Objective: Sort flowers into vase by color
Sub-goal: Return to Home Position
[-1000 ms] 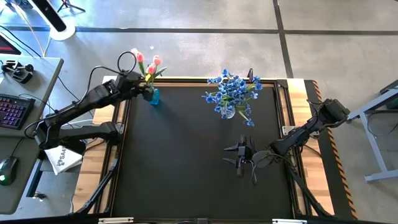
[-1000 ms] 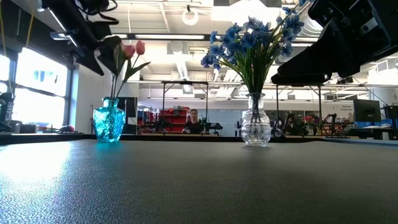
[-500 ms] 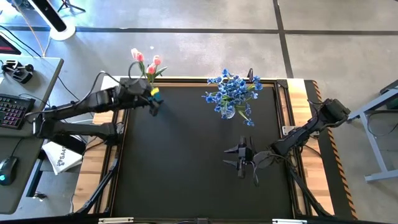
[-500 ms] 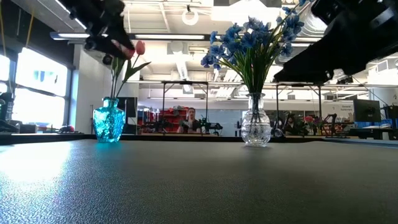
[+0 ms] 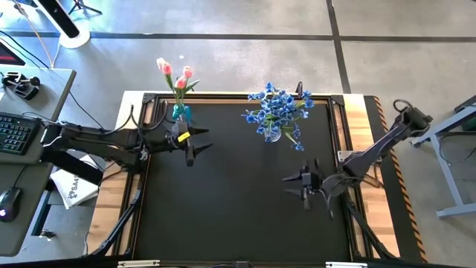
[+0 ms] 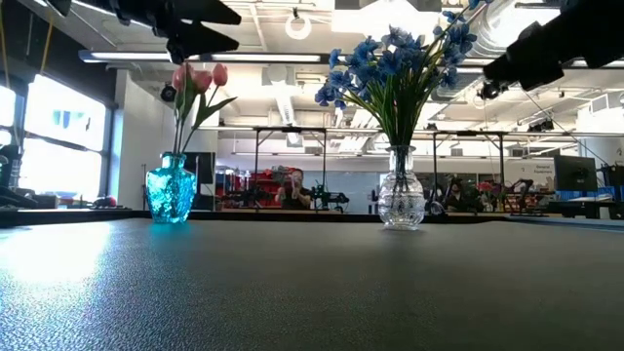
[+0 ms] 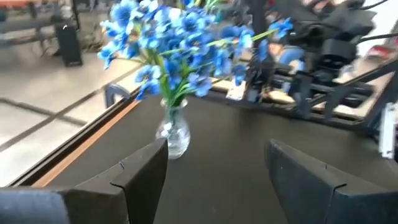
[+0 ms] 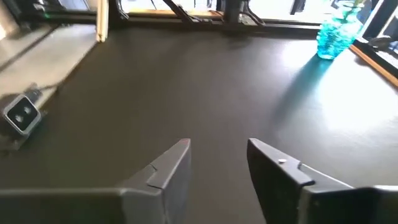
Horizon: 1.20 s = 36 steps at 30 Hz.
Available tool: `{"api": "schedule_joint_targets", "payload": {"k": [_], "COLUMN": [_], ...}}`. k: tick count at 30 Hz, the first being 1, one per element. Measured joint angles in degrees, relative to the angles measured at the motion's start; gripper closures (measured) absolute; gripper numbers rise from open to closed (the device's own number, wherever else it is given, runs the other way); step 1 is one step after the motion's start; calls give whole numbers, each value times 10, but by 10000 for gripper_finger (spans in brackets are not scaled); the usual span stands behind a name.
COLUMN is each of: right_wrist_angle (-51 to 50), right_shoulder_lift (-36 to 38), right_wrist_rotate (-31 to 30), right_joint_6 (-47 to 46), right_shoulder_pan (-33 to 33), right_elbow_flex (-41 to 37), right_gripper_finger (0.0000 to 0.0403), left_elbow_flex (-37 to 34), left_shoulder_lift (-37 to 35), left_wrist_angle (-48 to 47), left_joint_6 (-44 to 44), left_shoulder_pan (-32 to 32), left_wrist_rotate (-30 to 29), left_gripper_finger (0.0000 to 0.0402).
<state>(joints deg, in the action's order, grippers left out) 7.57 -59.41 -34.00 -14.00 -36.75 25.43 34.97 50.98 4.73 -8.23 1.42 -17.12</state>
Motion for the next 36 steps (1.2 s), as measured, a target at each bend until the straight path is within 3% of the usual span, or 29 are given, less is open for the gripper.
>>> {"api": "schedule_joint_targets", "payload": {"k": [7, 18, 28, 36], "right_wrist_angle": [-122, -228, -75, -115], "right_shoulder_lift": [125, 245, 382, 544], "right_wrist_rotate": [26, 12, 43, 69], "right_joint_6": [7, 21, 36, 56], "right_shoulder_pan": [12, 37, 68, 94], "right_elbow_flex": [0, -1, -158, -203], "right_gripper_finger": [314, 392, 402, 402], "left_elbow_flex": [-58, -152, -213, -214], "left_shoulder_lift": [-8, -86, -163, -166], "left_wrist_angle": [111, 192, 193, 197], "left_joint_6": [23, 25, 9, 31], "left_shoulder_pan": [-22, -92, -116, -115], "left_wrist_rotate": [73, 106, 120, 120], "left_gripper_finger": [147, 147, 147, 147]}}
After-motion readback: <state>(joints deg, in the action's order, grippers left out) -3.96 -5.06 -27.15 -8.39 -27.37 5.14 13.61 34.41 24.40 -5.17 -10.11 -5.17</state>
